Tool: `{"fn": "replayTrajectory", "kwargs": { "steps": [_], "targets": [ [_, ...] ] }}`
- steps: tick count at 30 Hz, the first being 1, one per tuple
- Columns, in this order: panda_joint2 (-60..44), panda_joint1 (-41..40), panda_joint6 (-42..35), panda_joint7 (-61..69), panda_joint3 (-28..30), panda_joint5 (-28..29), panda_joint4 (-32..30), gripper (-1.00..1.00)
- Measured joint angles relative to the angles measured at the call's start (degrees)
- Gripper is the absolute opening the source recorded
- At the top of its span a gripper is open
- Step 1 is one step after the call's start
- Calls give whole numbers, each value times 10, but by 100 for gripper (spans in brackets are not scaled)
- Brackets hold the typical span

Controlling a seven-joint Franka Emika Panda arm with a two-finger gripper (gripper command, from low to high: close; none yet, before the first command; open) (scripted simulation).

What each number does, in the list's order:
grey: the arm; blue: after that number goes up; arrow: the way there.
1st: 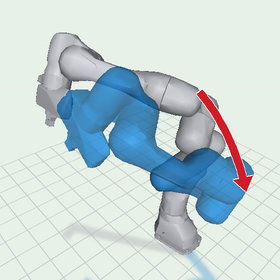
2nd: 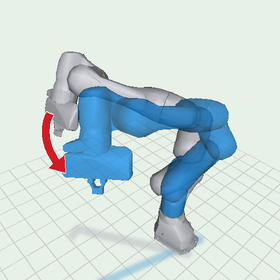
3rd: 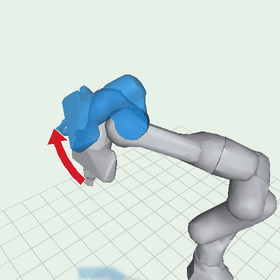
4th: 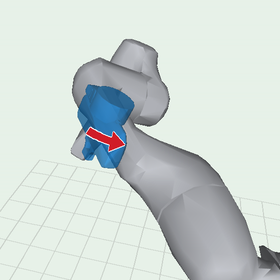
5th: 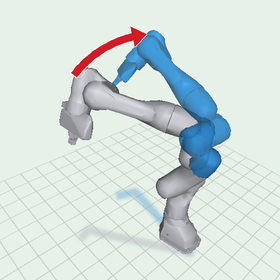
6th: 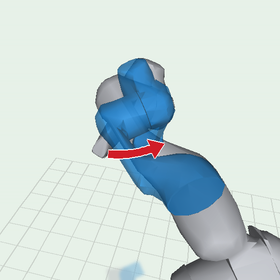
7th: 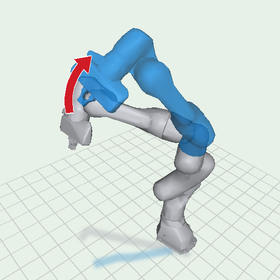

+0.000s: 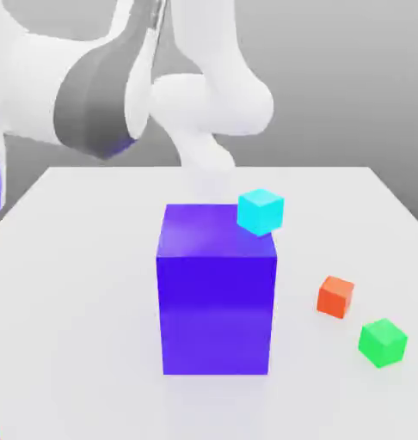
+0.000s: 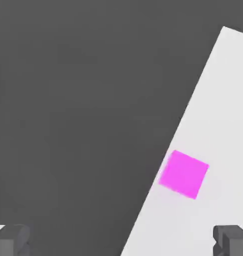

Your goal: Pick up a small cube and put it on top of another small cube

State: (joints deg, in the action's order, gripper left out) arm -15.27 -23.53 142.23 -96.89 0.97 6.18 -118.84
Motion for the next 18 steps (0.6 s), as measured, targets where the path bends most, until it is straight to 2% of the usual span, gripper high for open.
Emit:
{"fn": "replayTrajectory", "kwargs": {
  "steps": [7, 10, 11, 18],
  "targets": [
    [-136, -39, 33, -57, 12, -73, 29, 0],
    [-199, -46, 74, -61, 8, -82, 44, 0],
    [-215, -47, 85, -61, 7, -82, 48, -100],
    [-216, -47, 87, -61, 7, -83, 49, -100]
  ]
}}
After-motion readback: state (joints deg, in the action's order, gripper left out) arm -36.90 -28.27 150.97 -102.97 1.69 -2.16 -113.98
